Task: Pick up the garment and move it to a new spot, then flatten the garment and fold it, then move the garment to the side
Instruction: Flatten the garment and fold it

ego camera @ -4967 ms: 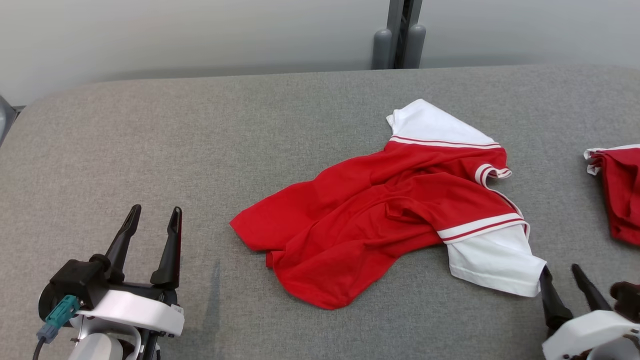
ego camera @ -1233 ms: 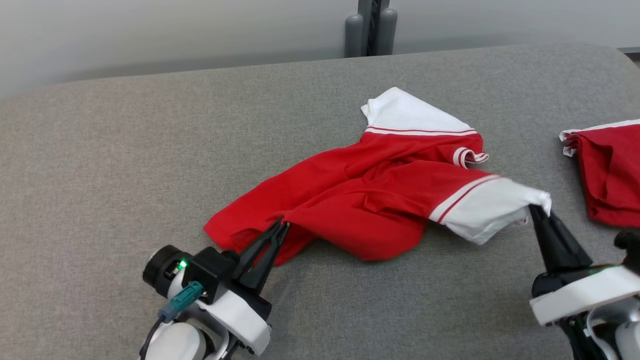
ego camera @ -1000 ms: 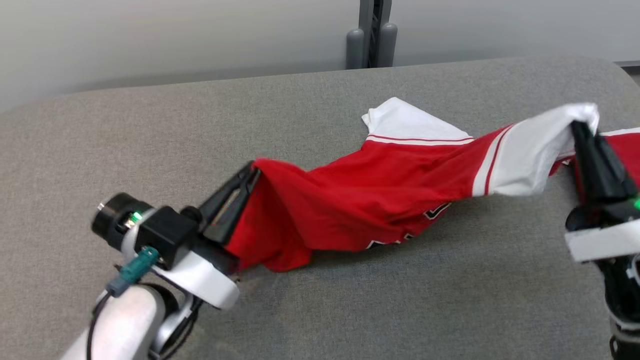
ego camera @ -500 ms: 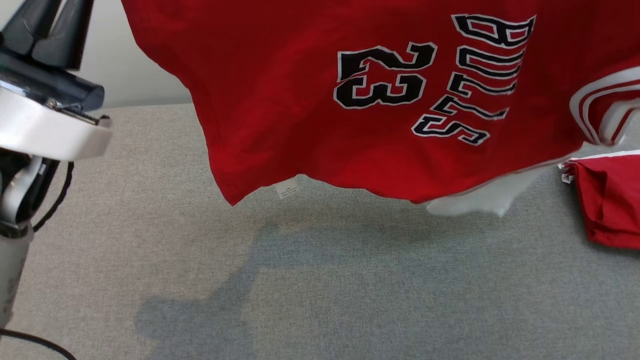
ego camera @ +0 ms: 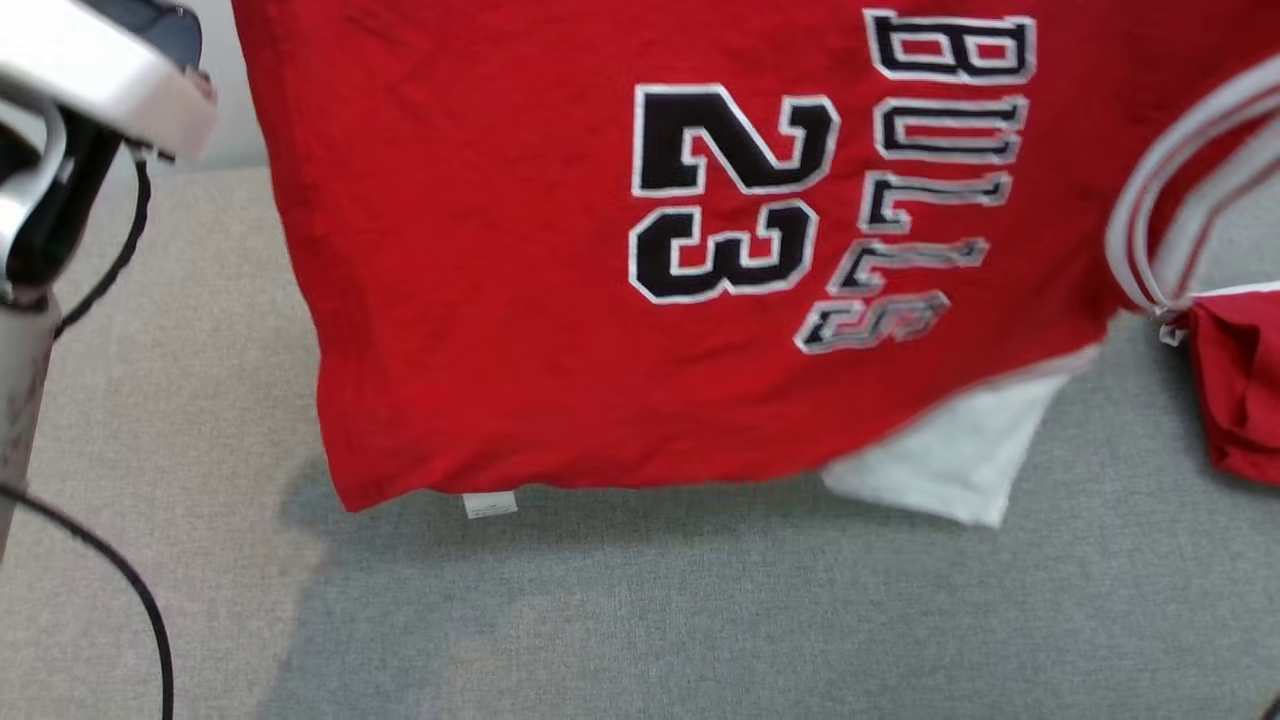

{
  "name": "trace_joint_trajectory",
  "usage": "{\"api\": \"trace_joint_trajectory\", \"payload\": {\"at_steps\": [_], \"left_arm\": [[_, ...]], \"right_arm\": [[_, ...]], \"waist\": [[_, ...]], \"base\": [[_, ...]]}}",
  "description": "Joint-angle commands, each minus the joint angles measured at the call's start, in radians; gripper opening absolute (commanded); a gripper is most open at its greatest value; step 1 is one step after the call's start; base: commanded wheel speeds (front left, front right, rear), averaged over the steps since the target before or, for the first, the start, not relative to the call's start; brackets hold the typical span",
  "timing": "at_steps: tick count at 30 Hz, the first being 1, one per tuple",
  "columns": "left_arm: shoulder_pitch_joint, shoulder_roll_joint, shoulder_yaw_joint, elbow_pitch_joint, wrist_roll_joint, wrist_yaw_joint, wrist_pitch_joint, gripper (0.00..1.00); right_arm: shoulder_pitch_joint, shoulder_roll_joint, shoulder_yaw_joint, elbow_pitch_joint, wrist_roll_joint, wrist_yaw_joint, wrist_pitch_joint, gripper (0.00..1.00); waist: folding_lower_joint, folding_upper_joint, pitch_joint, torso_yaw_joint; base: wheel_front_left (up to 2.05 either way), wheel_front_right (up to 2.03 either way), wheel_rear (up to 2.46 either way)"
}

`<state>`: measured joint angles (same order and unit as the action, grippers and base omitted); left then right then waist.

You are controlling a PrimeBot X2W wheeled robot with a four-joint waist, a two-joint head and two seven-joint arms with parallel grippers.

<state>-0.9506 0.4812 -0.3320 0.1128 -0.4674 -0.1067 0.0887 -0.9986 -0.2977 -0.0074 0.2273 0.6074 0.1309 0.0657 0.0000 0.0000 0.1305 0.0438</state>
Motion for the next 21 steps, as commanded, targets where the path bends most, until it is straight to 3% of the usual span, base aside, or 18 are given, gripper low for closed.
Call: {"api": "trace_joint_trajectory", "payload": {"at_steps": [1, 9, 15, 21], "left_arm": [[-0.052, -0.012, -0.009, 0.069, -0.015, -0.007, 0.003, 0.0], [-0.301, -0.066, -0.059, 0.452, -0.044, -0.023, -0.042, 0.0], [-0.436, -0.091, -0.063, 0.703, -0.063, -0.022, -0.094, 0.0], [-0.484, -0.127, -0.093, 0.858, -0.089, -0.023, -0.146, 0.0]], "right_arm": [[-0.05, 0.014, 0.021, 0.055, -0.015, 0.0, -0.008, 0.0], [-0.338, 0.124, 0.112, 0.415, -0.081, 0.0, -0.113, 0.0], [-0.511, 0.203, 0.068, 0.702, -0.084, 0.0, -0.218, 0.0], [-0.593, 0.238, 0.065, 0.897, -0.077, 0.0, -0.268, 0.0]], "waist": [[0.0, 0.0, 0.034, -0.001], [0.0, 0.0, 0.131, -0.023], [0.0, 0.0, 0.181, -0.037], [0.0, 0.0, 0.222, -0.04]], "base": [[0.0, 0.0, 0.0], [0.0, 0.0, 0.0], [0.0, 0.0, 0.0], [0.0, 0.0, 0.0]]}}
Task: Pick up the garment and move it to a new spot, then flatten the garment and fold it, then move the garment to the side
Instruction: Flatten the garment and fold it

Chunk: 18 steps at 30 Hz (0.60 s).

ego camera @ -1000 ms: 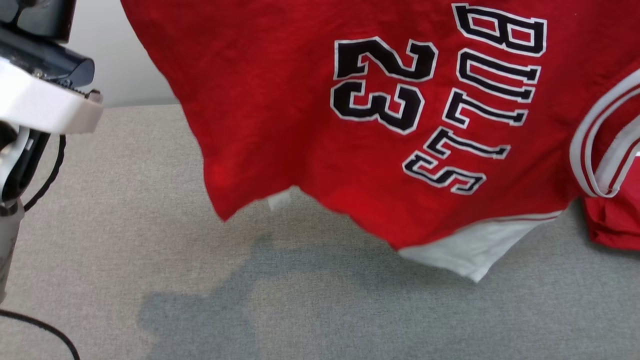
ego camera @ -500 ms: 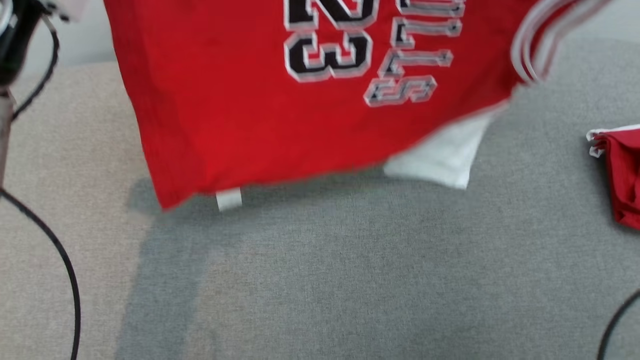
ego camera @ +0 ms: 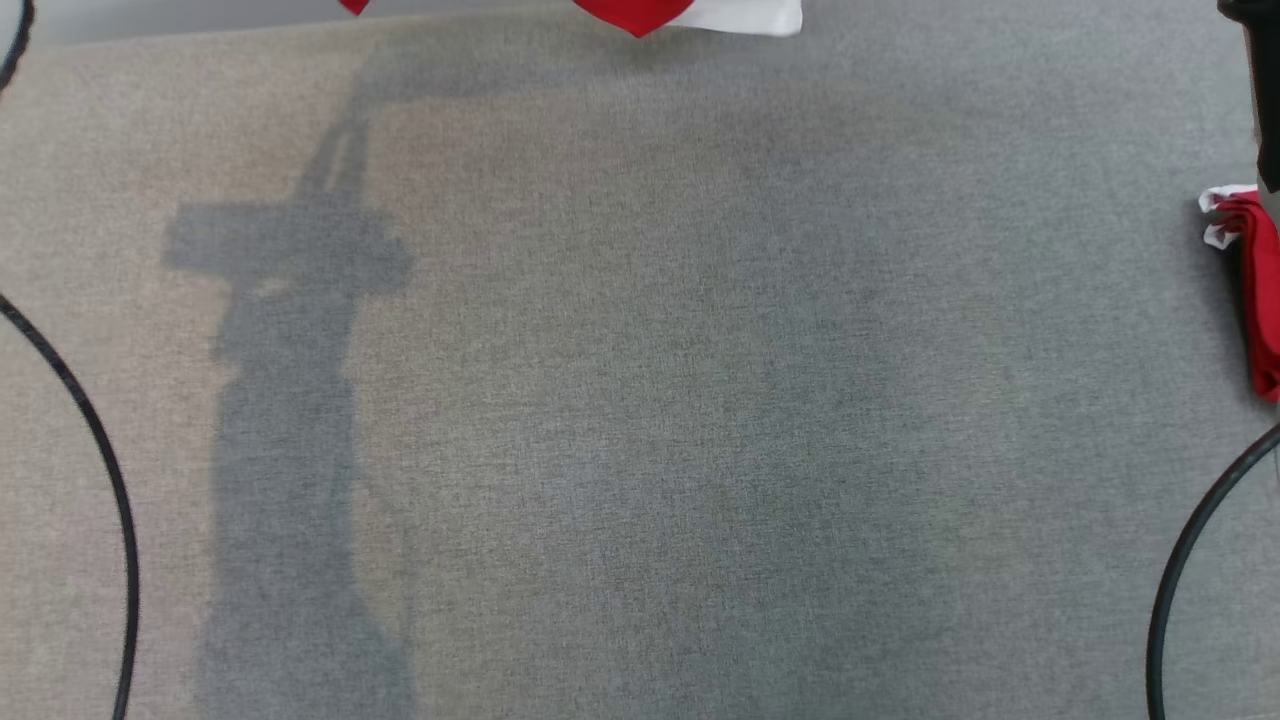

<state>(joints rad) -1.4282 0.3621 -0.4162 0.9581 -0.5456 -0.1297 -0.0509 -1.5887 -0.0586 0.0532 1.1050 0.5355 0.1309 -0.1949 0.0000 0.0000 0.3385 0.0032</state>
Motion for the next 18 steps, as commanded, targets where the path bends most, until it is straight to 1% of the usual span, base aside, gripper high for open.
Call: {"api": "trace_joint_trajectory", "payload": {"at_steps": [1, 5, 8, 9, 13, 14, 18], "left_arm": [[-0.002, -0.014, -0.02, 0.024, -0.018, 0.0, -0.014, 0.0], [0.042, -0.026, -0.049, 0.048, -0.065, 0.0, -0.038, 0.0], [0.097, -0.043, -0.071, 0.05, -0.126, 0.0, -0.084, 0.0], [0.129, -0.054, -0.083, 0.048, -0.143, 0.0, -0.098, 0.0], [0.247, -0.074, -0.092, 0.04, -0.218, 0.0, -0.172, 0.0], [0.277, -0.076, -0.109, 0.034, -0.217, 0.0, -0.181, 0.0], [0.415, -0.078, -0.113, 0.006, -0.249, 0.0, -0.209, 0.0]], "right_arm": [[-0.007, 0.001, 0.011, 0.042, -0.004, 0.0, -0.008, 0.0], [0.024, 0.006, 0.058, 0.073, 0.008, 0.0, 0.006, 0.0], [0.092, 0.007, 0.11, 0.059, 0.045, 0.0, 0.029, 0.0], [0.125, 0.007, 0.123, 0.044, 0.073, 0.0, 0.032, 0.0], [0.285, -0.002, 0.196, -0.043, 0.156, 0.0, 0.036, 0.0], [0.333, -0.013, 0.211, -0.071, 0.184, 0.0, 0.041, 0.0], [0.552, -0.053, 0.299, -0.221, 0.282, 0.0, 0.024, 0.0]], "waist": [[0.0, 0.0, 0.023, 0.003], [0.0, 0.0, 0.041, 0.009], [0.0, 0.0, 0.058, 0.02], [0.0, 0.0, 0.058, 0.026], [0.0, 0.0, 0.065, 0.04], [0.0, 0.0, 0.065, 0.045], [0.0, 0.0, 0.049, 0.049]], "base": [[0.0, 0.0, 0.0], [0.0, 0.0, 0.0], [0.0, 0.0, 0.0], [0.0, 0.0, 0.0], [0.0, 0.0, 0.0], [0.0, 0.0, 0.0], [0.0, 0.0, 0.0]]}}
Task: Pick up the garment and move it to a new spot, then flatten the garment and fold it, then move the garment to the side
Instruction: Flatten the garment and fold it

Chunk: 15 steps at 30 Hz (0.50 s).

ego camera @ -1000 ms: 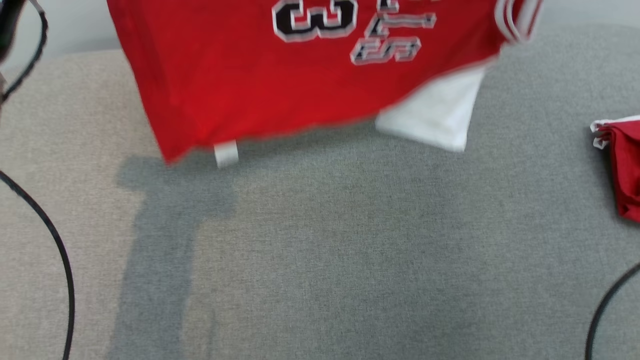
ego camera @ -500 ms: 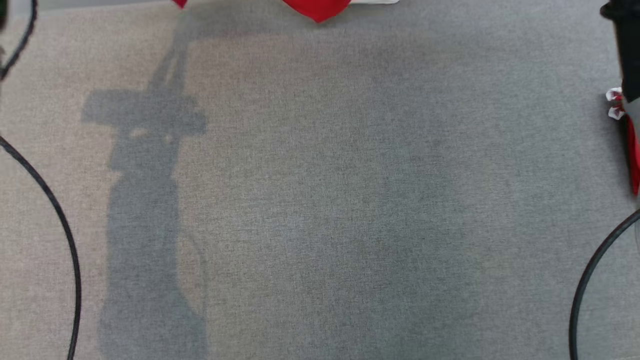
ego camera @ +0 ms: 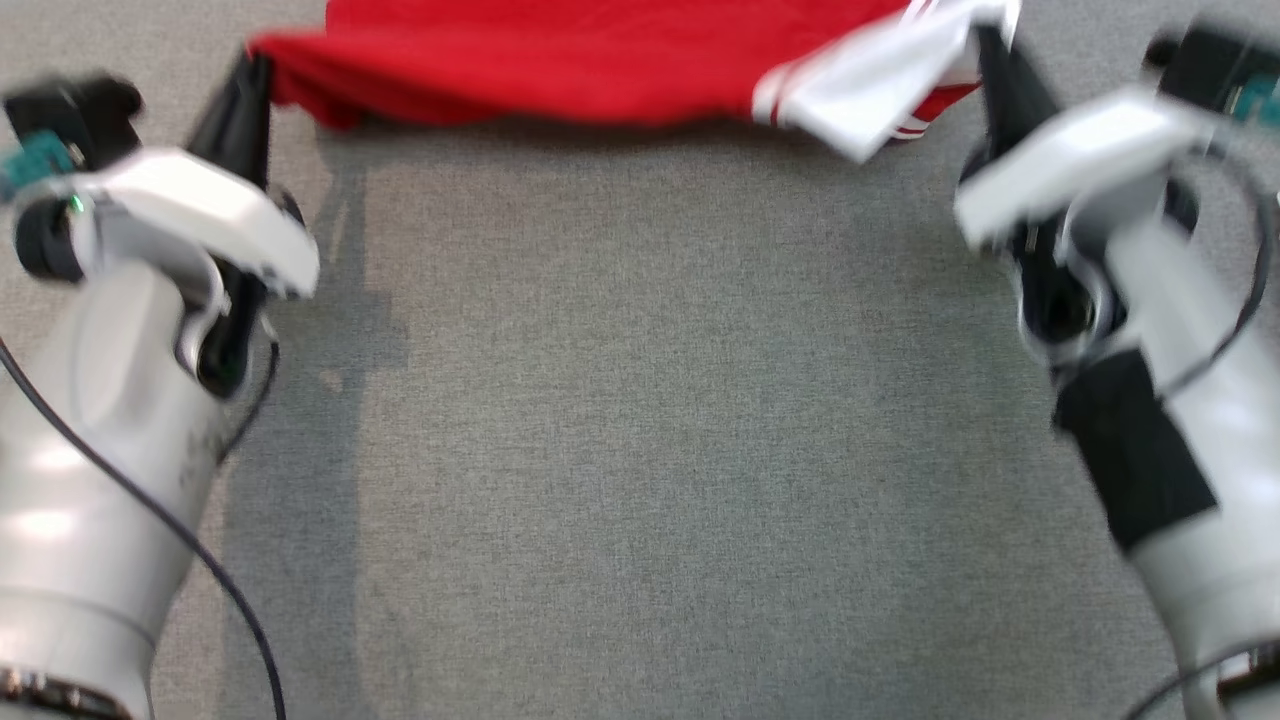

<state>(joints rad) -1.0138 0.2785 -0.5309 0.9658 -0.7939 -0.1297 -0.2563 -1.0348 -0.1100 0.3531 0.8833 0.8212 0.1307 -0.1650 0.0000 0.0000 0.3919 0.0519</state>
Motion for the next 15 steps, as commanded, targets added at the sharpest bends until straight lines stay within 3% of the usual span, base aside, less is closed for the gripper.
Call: {"api": "trace_joint_trajectory", "payload": {"at_steps": [1, 10, 15], "left_arm": [[0.038, 0.01, 0.002, -0.016, 0.003, 0.0, -0.005, 0.0], [0.408, 0.064, 0.111, -0.275, 0.102, 0.011, -0.007, 0.0], [0.62, 0.117, 0.14, -0.433, 0.126, 0.062, -0.007, 0.0]], "right_arm": [[0.061, -0.019, 0.019, -0.037, 0.021, 0.0, -0.015, 0.0], [0.596, -0.133, 0.08, -0.394, 0.199, 0.0, -0.067, 0.0], [0.84, -0.165, 0.027, -0.552, 0.212, 0.0, -0.063, 0.0]], "waist": [[0.0, 0.0, -0.013, 0.0], [0.0, 0.0, -0.114, -0.014], [0.0, 0.0, -0.183, -0.031]], "base": [[0.0, 0.0, 0.0], [0.0, 0.0, 0.0], [0.0, 0.0, 0.0]]}}
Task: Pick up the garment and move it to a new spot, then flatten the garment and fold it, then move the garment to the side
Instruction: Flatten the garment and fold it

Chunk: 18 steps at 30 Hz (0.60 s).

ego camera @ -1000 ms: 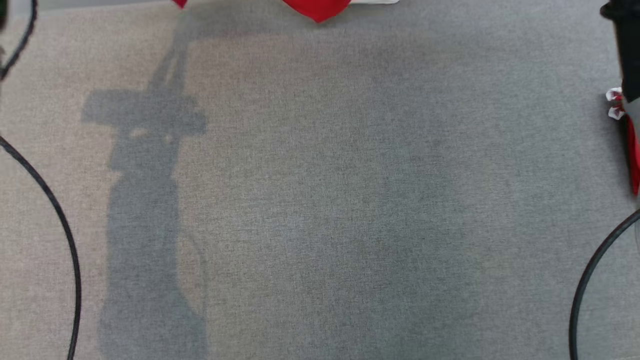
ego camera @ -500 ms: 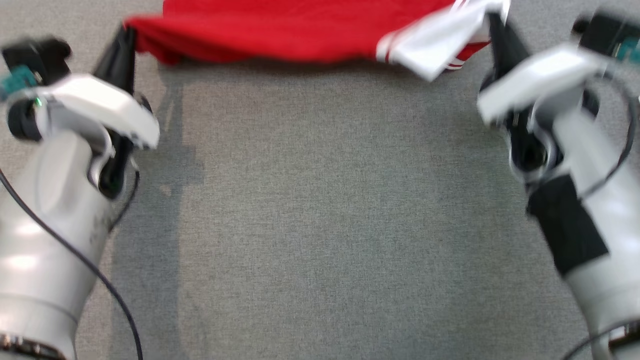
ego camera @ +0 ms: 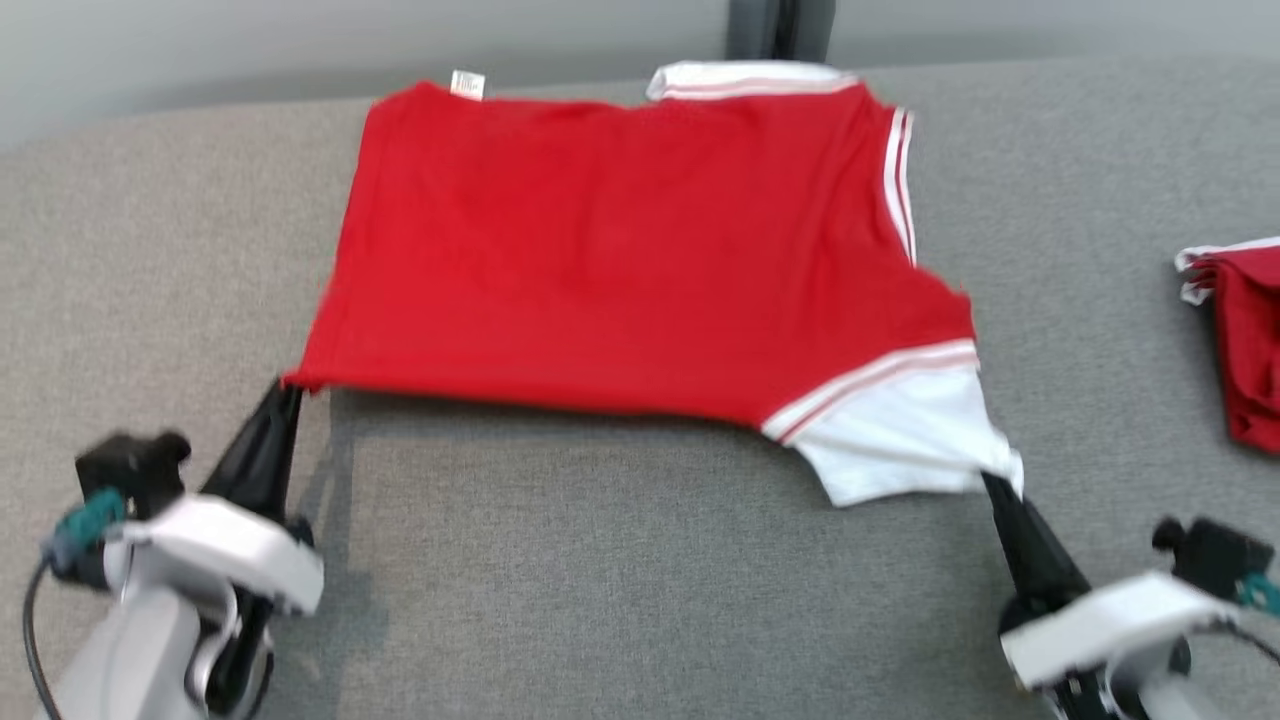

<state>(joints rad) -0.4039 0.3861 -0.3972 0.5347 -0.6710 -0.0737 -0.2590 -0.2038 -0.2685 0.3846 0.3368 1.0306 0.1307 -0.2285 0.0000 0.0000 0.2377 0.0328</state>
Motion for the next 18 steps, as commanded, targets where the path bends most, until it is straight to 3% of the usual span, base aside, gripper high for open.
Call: {"api": "trace_joint_trajectory", "payload": {"at_steps": [1, 6, 14, 15, 18], "left_arm": [[0.046, 0.017, 0.006, -0.039, 0.003, 0.022, -0.002, 0.0], [0.24, 0.068, 0.017, -0.255, -0.013, 0.125, 0.07, 0.0], [0.539, 0.147, 0.048, -0.652, -0.028, 0.348, 0.224, 0.0], [0.539, 0.147, 0.048, -0.652, -0.028, 0.348, 0.224, 0.0], [0.622, 0.174, 0.057, -0.755, -0.022, 0.411, 0.266, 0.0]], "right_arm": [[0.052, -0.012, -0.019, -0.034, -0.005, 0.0, 0.011, 0.0], [0.252, -0.003, -0.112, -0.19, -0.044, 0.0, 0.109, 0.0], [0.515, 0.081, -0.327, -0.426, -0.161, 0.0, 0.397, 0.0], [0.515, 0.081, -0.327, -0.426, -0.161, 0.0, 0.397, 0.0], [0.581, 0.129, -0.407, -0.503, -0.21, 0.0, 0.515, 0.0]], "waist": [[0.0, 0.0, -0.04, -0.013], [0.0, 0.0, -0.091, -0.029], [0.0, 0.0, -0.141, -0.036], [0.0, 0.0, -0.141, -0.036], [0.0, 0.0, -0.153, -0.031]], "base": [[0.0, 0.0, 0.0], [0.0, 0.0, 0.0], [0.0, 0.0, 0.0], [0.0, 0.0, 0.0], [0.0, 0.0, 0.0]]}}
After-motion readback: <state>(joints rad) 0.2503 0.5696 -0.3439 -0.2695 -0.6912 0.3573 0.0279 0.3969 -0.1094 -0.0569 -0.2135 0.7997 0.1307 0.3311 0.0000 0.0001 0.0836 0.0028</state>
